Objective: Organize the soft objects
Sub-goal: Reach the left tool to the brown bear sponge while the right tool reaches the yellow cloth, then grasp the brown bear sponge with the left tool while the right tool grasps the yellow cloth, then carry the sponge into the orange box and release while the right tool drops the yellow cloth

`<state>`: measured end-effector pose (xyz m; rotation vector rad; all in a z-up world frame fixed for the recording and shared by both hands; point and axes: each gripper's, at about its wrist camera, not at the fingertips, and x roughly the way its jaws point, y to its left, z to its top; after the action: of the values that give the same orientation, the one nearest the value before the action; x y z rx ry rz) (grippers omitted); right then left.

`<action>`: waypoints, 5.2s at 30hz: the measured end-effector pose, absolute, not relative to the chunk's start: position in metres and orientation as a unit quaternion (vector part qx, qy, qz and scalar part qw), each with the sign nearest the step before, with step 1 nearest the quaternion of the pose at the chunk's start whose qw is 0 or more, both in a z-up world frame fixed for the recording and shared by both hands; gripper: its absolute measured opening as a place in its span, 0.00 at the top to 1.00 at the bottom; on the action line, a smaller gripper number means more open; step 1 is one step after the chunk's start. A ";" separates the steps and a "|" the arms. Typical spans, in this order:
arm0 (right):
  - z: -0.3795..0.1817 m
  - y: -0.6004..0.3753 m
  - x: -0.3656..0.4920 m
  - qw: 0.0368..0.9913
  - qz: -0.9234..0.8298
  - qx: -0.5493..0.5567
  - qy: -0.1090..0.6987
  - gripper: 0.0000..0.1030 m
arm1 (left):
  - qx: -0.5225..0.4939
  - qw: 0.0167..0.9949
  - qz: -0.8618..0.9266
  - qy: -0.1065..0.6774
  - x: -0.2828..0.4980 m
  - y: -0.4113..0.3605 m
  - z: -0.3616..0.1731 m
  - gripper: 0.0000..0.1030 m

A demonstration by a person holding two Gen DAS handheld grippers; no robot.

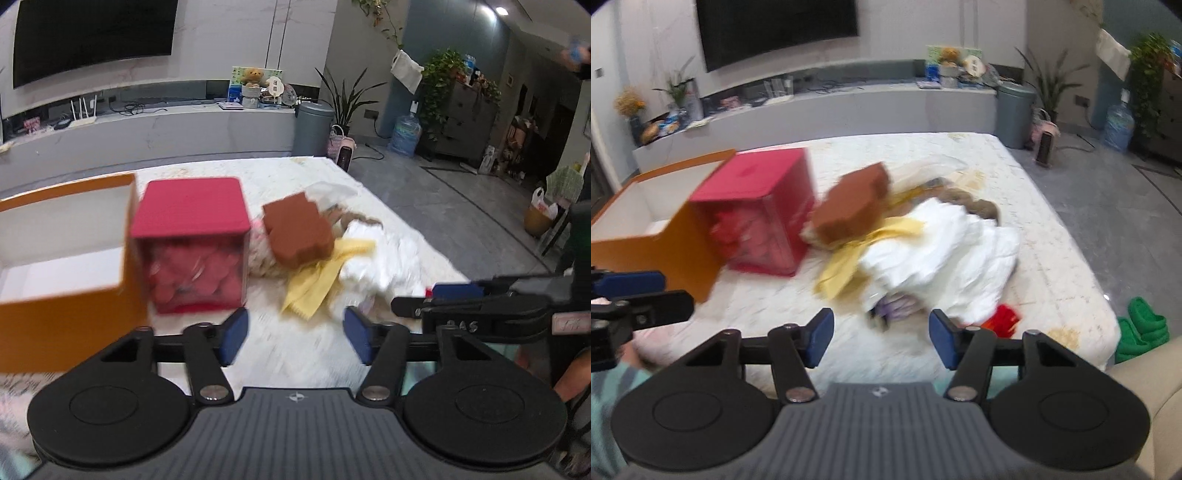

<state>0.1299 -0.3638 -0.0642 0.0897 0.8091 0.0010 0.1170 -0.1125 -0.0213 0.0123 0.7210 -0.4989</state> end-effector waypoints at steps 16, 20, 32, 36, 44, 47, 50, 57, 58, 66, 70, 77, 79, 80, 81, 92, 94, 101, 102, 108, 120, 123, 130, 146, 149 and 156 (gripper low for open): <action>-0.088 -0.411 0.213 0.897 -0.022 0.097 0.431 0.41 | -0.026 0.881 -0.196 0.431 0.221 -0.181 -0.051 0.14; -0.095 -0.412 0.219 0.891 -0.017 0.109 0.440 0.41 | -0.027 0.879 -0.174 0.443 0.232 -0.189 -0.063 0.14; -0.103 -0.411 0.224 0.889 -0.008 0.110 0.445 0.48 | -0.093 0.880 -0.164 0.437 0.244 -0.183 -0.086 0.21; -0.104 -0.409 0.223 0.891 0.001 0.108 0.441 0.67 | -0.083 0.890 -0.173 0.413 0.235 -0.180 -0.074 0.24; -0.100 -0.411 0.216 0.901 0.003 0.118 0.417 0.92 | -0.091 0.903 -0.191 0.373 0.210 -0.165 -0.041 0.27; -0.096 -0.412 0.210 0.904 0.003 0.122 0.409 0.93 | -0.082 0.908 -0.198 0.359 0.198 -0.160 -0.030 0.28; -0.095 -0.410 0.209 0.898 0.005 0.113 0.424 0.82 | -0.067 0.914 -0.195 0.350 0.189 -0.156 -0.026 0.28; -0.074 -0.392 0.192 0.919 0.043 0.046 0.388 0.41 | -0.062 0.897 -0.198 0.390 0.173 -0.134 -0.039 0.29; -0.073 -0.388 0.192 0.919 0.047 0.037 0.390 0.41 | -0.061 0.893 -0.198 0.400 0.171 -0.132 -0.042 0.29; -0.077 -0.373 0.202 0.910 0.079 -0.016 0.406 0.42 | -0.024 0.866 -0.198 0.459 0.171 -0.125 -0.067 0.30; -0.079 -0.363 0.210 0.900 0.109 -0.067 0.416 0.41 | -0.007 0.858 -0.205 0.471 0.178 -0.129 -0.077 0.18; -0.075 -0.363 0.219 0.893 0.143 -0.106 0.414 0.41 | 0.042 0.847 -0.216 0.484 0.185 -0.146 -0.102 0.12; -0.072 -0.363 0.223 0.891 0.153 -0.113 0.413 0.41 | 0.054 0.844 -0.217 0.488 0.191 -0.152 -0.105 0.08; -0.071 -0.363 0.225 0.890 0.158 -0.117 0.412 0.41 | 0.060 0.843 -0.216 0.489 0.193 -0.155 -0.108 0.07; -0.070 -0.362 0.229 0.888 0.163 -0.121 0.412 0.41 | 0.063 0.843 -0.214 0.490 0.195 -0.156 -0.110 0.07; -0.097 -0.347 0.278 0.860 0.193 -0.156 0.447 0.41 | 0.064 0.838 -0.209 0.501 0.209 -0.159 -0.119 0.22; -0.102 -0.344 0.285 0.856 0.195 -0.157 0.452 0.46 | 0.056 0.840 -0.206 0.499 0.208 -0.156 -0.115 0.25; -0.094 -0.338 0.286 0.861 0.203 -0.144 0.443 0.88 | 0.040 0.848 -0.206 0.487 0.197 -0.147 -0.098 0.29; -0.090 -0.338 0.283 0.862 0.202 -0.143 0.441 0.95 | 0.037 0.849 -0.206 0.485 0.196 -0.147 -0.095 0.29; -0.059 -0.338 0.260 0.874 0.204 -0.129 0.422 0.98 | 0.021 0.864 -0.212 0.456 0.179 -0.140 -0.070 0.31; 0.013 -0.315 0.219 0.902 0.193 -0.122 0.366 0.98 | -0.005 0.907 -0.185 0.378 0.140 -0.092 0.000 0.32; 0.031 -0.300 0.208 0.908 0.194 -0.132 0.347 0.98 | 0.002 0.917 -0.169 0.361 0.134 -0.075 0.014 0.32; 0.065 -0.259 0.189 0.916 0.213 -0.146 0.308 0.98 | 0.001 0.935 -0.131 0.330 0.134 -0.029 0.044 0.32; 0.072 -0.137 0.229 0.895 0.293 -0.126 0.313 0.98 | -0.013 0.935 -0.053 0.350 0.182 0.077 0.054 0.32; 0.061 -0.117 0.246 0.887 0.304 -0.107 0.330 0.98 | -0.017 0.933 -0.038 0.358 0.197 0.094 0.048 0.32; 0.020 -0.074 0.295 0.862 0.320 -0.043 0.392 0.98 | -0.002 0.900 -0.044 0.434 0.238 0.109 0.004 0.32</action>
<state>0.2948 -0.0743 0.0205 -0.0897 0.8213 0.6705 0.2382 0.1089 0.0044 -0.0044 0.8988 -0.0916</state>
